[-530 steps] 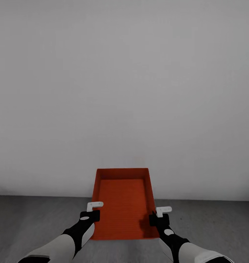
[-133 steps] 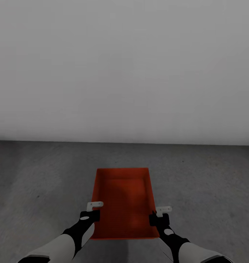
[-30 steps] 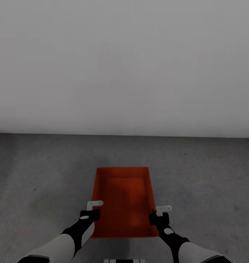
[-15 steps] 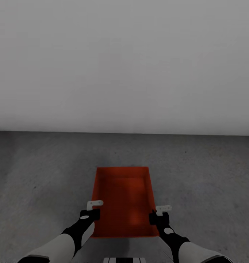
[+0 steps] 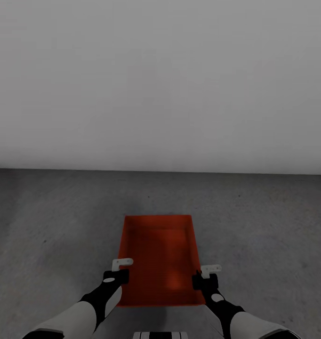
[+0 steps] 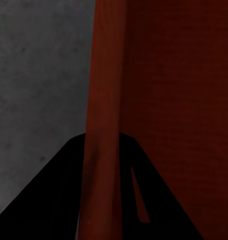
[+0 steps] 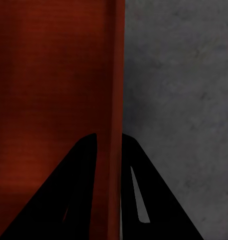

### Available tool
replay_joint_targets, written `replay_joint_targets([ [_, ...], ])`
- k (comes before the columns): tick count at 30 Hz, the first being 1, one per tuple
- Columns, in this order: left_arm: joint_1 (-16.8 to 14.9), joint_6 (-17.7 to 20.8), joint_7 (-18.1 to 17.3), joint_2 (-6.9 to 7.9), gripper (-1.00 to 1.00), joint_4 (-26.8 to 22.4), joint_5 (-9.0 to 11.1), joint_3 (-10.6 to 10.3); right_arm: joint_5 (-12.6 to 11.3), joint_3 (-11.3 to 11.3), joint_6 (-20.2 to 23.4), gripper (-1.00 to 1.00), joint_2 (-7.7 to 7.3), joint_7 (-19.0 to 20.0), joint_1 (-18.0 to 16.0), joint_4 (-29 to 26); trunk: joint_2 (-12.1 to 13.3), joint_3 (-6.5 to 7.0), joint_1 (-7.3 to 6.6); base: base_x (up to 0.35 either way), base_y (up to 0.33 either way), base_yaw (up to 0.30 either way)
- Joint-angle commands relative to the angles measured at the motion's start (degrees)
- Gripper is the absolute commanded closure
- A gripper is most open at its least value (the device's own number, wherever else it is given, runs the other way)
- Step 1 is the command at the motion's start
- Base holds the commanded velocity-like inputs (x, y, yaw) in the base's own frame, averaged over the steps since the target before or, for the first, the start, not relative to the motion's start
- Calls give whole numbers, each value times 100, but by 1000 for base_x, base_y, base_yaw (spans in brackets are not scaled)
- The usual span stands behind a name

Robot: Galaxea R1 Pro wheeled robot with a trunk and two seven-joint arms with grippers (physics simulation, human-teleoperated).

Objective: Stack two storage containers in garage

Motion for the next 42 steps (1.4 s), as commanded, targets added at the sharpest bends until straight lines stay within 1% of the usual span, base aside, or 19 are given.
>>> replay_joint_targets([
  [1, -7, -4, 62, 8, 100, -21, -60, 284, -122, -166, -35, 100, -12, -22, 0, 109, -1, -3, -1, 0, 0, 0],
  [42, -7, -4, 65, 8, 100, -22, -60, 284, -123, -167, -34, 100, -12, -22, 0, 109, -1, -3, -1, 0, 0, 0],
])
